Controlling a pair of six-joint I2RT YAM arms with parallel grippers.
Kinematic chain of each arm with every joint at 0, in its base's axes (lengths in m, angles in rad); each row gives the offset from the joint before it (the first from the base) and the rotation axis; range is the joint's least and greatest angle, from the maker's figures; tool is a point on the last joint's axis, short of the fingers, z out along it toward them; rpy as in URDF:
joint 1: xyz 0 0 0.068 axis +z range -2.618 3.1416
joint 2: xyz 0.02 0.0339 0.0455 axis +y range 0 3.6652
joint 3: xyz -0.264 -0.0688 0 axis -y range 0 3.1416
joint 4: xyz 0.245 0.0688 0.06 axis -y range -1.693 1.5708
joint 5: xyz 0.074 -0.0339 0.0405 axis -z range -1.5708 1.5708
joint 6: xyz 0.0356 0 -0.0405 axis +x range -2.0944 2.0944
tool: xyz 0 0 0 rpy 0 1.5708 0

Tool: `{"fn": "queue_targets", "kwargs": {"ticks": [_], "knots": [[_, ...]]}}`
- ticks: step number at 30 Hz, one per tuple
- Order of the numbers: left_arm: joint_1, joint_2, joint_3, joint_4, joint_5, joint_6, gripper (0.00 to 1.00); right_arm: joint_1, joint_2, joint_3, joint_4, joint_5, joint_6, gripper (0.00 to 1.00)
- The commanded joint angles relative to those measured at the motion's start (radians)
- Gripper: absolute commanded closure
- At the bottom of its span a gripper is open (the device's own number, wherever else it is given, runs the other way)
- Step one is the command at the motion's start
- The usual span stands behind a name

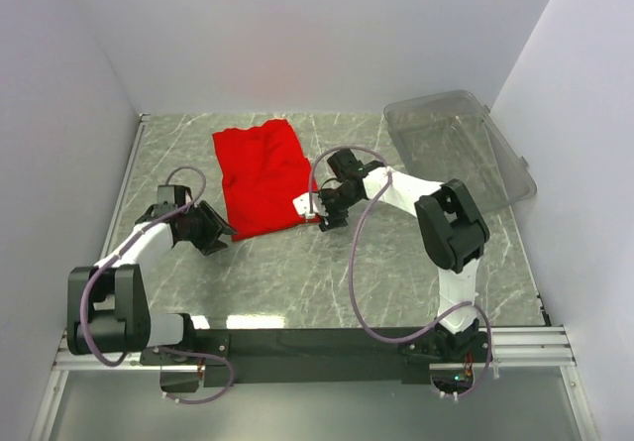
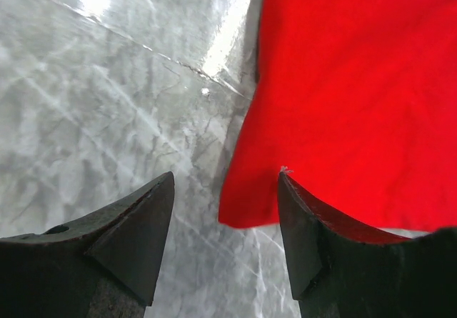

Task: Fold and stack the t-shirts
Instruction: Fold the tshirt

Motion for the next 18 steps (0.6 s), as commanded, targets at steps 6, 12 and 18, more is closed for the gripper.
{"fn": "queue_targets", "kwargs": {"ticks": [6,12,18], "knots": [[-0.014,0.117,0.036,0.071,-0.009,0.006,0.45,0.013,0.05,0.038,0.078,0.092,0.031,0.35],[-0.033,0.206,0.089,0.097,-0.038,-0.019,0.46,0.014,0.063,0.043,0.103,0.132,0.046,0.36],[-0.045,0.24,0.104,0.092,-0.066,-0.022,0.49,0.014,0.059,0.032,0.109,0.152,0.031,0.38]]}}
